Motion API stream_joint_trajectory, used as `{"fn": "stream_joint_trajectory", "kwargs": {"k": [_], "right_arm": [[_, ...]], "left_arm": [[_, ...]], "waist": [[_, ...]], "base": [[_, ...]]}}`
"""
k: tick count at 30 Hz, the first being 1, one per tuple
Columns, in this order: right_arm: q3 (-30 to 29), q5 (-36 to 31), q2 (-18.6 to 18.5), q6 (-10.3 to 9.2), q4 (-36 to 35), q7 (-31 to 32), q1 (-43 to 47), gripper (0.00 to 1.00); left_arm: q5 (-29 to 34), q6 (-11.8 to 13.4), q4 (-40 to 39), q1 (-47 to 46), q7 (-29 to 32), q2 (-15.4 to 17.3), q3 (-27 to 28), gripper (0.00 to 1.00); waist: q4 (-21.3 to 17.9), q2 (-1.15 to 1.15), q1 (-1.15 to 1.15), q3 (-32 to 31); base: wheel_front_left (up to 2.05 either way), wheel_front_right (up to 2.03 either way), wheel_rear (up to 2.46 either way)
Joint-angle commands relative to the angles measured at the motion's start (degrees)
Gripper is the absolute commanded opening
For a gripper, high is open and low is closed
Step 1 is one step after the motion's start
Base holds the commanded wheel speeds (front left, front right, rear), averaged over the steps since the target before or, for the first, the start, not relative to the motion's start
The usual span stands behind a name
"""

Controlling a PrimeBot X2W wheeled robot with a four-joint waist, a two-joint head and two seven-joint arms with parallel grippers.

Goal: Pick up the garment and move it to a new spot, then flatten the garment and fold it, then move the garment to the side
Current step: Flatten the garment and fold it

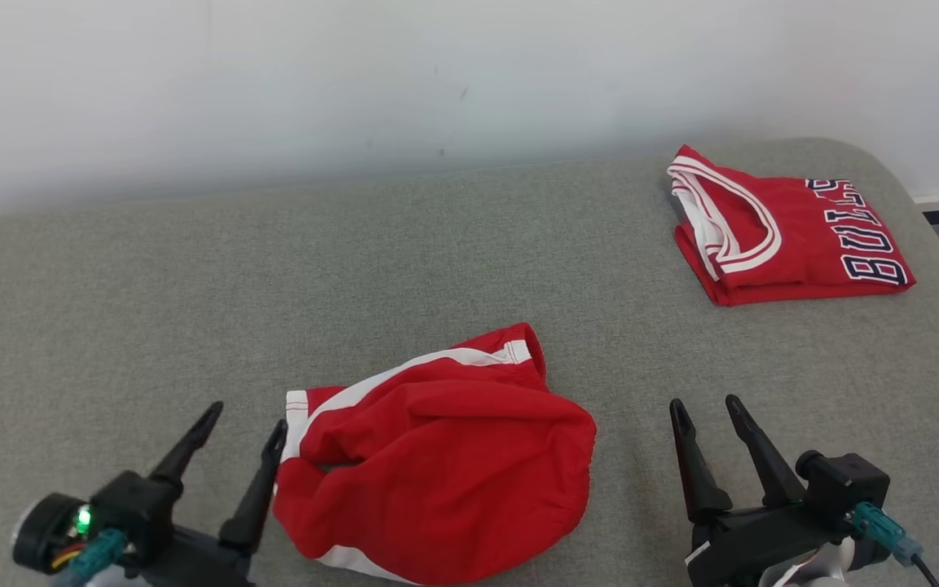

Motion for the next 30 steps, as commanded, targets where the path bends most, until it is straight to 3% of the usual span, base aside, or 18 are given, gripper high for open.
{"fn": "stream_joint_trajectory", "kwargs": {"k": [1, 7, 27, 28, 29, 30], "right_arm": [[0.4, 0.2, -0.1, 0.00, 0.1, -0.1, 0.0, 1.00], [0.5, 0.4, 0.0, 0.00, 0.5, -0.5, -0.6, 1.00], [0.1, 0.0, -0.7, 0.00, 0.9, -0.1, -1.4, 1.00], [0.1, 0.0, -0.7, 0.00, 0.9, -0.1, -1.4, 1.00], [0.1, 0.0, -0.7, 0.00, 0.8, 0.0, -1.4, 1.00], [0.1, -0.1, -0.7, 0.00, 0.8, 0.0, -1.5, 1.00]], "left_arm": [[0.0, -0.5, 0.0, -0.7, 1.0, 1.0, 0.3, 1.00], [-1.7, -1.8, 2.3, -1.8, 3.9, 3.7, 1.5, 1.00], [-5.6, -6.5, 18.5, -4.0, 4.4, -1.1, -4.1, 1.00], [-5.6, -6.8, 19.3, -4.2, 4.4, -1.2, -4.3, 0.87], [-5.9, -6.9, 19.8, -4.4, 4.4, -1.5, -4.4, 0.44], [-6.1, -7.1, 20.4, -4.5, 4.5, -1.7, -4.7, 0.14]], "waist": [[-0.3, 0.00, 0.00, 0.1], [-2.1, 0.00, 0.00, 1.3], [-2.5, 0.00, 0.00, 3.0], [-2.5, 0.00, 0.00, 3.0], [-2.4, 0.00, 0.00, 3.0], [-2.4, 0.00, 0.00, 3.0]], "base": [[0.00, 0.00, 0.00], [0.00, 0.00, 0.00], [0.00, 0.00, 0.00], [0.00, 0.00, 0.00], [0.00, 0.00, 0.00], [0.00, 0.00, 0.00]]}}
